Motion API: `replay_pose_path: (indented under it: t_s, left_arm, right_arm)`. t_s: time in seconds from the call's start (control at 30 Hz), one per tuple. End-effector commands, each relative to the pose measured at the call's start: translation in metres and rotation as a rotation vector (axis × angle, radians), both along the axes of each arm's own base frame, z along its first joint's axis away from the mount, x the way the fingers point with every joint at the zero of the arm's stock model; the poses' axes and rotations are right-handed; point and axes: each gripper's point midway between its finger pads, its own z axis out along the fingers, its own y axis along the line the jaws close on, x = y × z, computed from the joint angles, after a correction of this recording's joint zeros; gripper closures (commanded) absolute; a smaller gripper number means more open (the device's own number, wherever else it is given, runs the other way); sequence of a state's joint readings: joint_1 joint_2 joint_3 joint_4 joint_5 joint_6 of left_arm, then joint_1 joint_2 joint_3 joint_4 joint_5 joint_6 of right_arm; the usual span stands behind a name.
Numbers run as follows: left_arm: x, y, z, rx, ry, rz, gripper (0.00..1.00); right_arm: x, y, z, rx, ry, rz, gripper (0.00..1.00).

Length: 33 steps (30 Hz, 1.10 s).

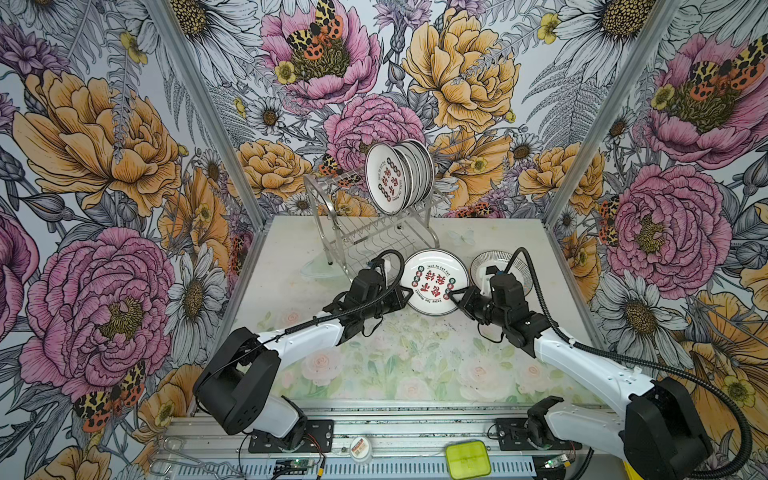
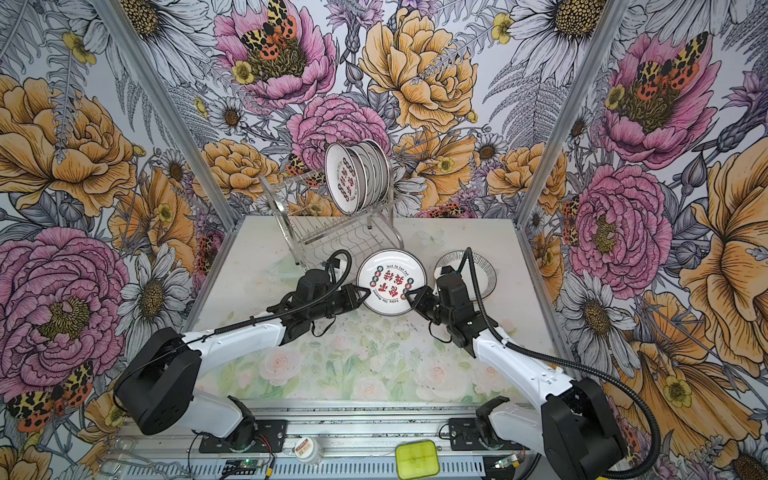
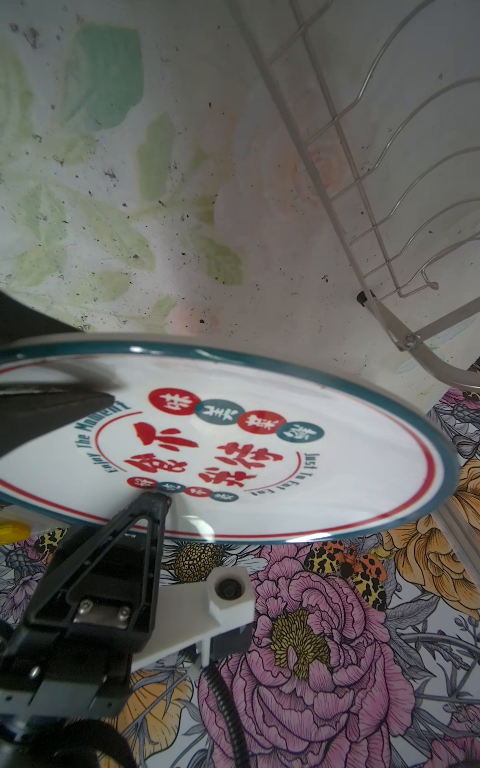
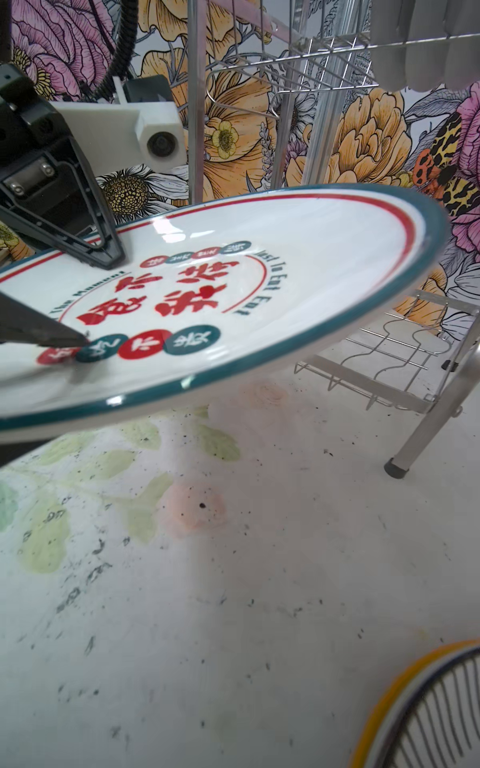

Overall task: Unload the plates from the dish rack
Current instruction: 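Lower the plate flat onto the table and open the right gripper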

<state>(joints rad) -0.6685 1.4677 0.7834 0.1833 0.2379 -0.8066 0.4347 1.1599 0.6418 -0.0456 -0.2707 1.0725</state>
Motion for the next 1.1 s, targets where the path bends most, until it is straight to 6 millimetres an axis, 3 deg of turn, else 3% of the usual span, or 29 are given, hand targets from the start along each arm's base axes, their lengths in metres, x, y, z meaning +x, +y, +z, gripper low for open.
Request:
replay_pose_path:
  t_s: [0.0,0.27,0.57,0.87,1.07]
  left_arm:
    - [-0.022,-0.019,0.013,-0.011,-0.047,-0.132,1.0]
    - [-0.025,-0.015,0.013,-0.02,-0.029,-0.137,1.0]
    - [-0.028,0.003,0.004,0.005,0.006,-0.104,1.0]
    - [-0.041,0.022,-0.023,0.046,0.101,-0.089,1.0]
    - [-0.057,0.031,-0.048,0.058,0.18,-0.054,1.0]
  right_arm:
    - [0.001,0.018,0.028,0.054,-0.104,0.082,0.62]
    - [0.002,0.001,0.006,0.012,-0.048,0.015,0.44]
    - [0.003,-0.03,-0.025,-0.007,0.047,-0.095,0.38]
    - [0.006,-0.072,-0.031,-0.094,0.055,-0.172,0.36]
    - [0.012,-0.084,-0.023,-0.207,0.032,-0.169,0.34]
